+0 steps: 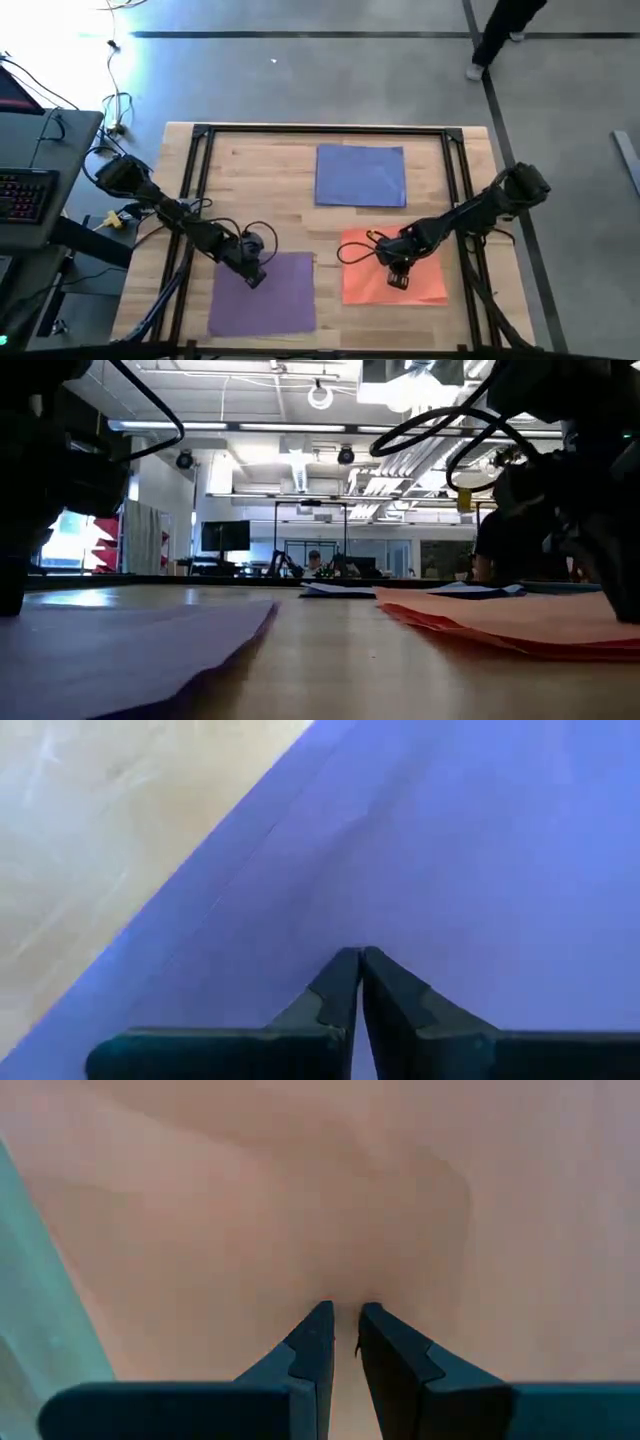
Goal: Organize paper
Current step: Adjust the stacked colored papers
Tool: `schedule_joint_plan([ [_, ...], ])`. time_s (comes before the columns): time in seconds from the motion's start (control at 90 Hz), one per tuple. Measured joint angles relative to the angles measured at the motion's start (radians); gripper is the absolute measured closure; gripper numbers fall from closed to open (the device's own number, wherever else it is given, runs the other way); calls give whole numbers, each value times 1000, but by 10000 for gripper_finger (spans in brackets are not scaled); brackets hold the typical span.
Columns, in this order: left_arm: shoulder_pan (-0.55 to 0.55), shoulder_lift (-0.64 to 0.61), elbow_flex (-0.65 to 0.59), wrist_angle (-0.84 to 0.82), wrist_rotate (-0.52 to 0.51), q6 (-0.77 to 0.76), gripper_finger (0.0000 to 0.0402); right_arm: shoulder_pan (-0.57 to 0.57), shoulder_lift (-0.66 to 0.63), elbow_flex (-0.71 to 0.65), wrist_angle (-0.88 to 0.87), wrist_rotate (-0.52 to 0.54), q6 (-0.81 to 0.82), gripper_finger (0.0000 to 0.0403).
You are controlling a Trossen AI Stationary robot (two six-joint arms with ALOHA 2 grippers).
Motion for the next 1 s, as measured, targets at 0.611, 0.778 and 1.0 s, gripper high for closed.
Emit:
schedule_joint_plan([
  [0.611, 233, -134, -11, -278, -75, 289, 402, -2, -2, -2, 39, 19, 2, 364],
  [0.778, 265, -133, 2, -293, -80, 304, 401, -3, -2, 10, 37, 18, 3, 364],
  [1.0, 269, -133, 121, -458, -133, 311, 401, -3, 3, 150, -127, 30, 1, 364],
])
